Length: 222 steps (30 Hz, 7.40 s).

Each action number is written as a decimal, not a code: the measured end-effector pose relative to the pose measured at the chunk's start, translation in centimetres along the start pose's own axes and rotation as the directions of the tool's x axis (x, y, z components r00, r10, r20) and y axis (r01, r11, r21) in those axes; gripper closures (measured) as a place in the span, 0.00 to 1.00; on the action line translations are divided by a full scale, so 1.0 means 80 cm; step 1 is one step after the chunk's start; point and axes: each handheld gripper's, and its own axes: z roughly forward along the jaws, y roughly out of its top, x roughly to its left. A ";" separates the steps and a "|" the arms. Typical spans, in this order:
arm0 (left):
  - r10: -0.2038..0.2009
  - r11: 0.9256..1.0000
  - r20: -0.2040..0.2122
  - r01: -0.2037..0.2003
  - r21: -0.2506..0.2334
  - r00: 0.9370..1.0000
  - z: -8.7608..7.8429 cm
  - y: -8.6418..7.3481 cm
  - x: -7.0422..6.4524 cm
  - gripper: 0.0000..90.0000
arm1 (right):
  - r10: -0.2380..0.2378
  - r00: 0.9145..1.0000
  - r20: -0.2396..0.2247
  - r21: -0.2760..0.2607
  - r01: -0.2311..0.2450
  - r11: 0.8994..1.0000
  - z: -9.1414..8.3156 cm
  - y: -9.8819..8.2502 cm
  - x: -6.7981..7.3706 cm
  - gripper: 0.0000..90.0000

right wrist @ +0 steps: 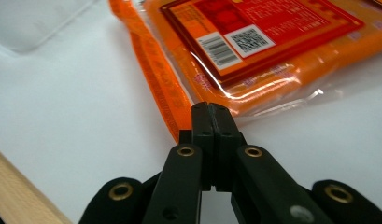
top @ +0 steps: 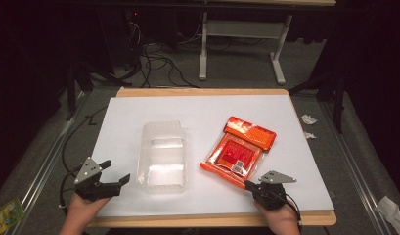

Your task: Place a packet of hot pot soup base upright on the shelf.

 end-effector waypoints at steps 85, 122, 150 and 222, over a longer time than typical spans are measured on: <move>0.004 0.996 0.005 -0.004 -0.090 1.000 -0.009 0.012 -0.022 0.15 | 0.183 0.982 0.056 -0.442 -0.140 0.886 -0.026 0.101 -0.107 1.00; -0.006 0.988 0.074 0.017 -0.154 0.997 -0.011 0.046 -0.060 0.18 | -0.157 0.987 -0.046 -0.615 0.096 0.783 -0.130 0.124 0.022 1.00; 0.003 0.986 0.296 0.047 -0.162 0.955 0.081 0.146 -0.135 0.22 | -0.255 0.960 -0.118 -0.594 0.137 0.793 -0.108 0.122 0.056 1.00; -0.032 0.993 0.008 0.032 -0.117 0.999 0.023 0.087 -0.069 0.38 | -0.065 0.943 -0.327 -0.305 -0.040 0.951 -0.033 0.061 0.008 0.80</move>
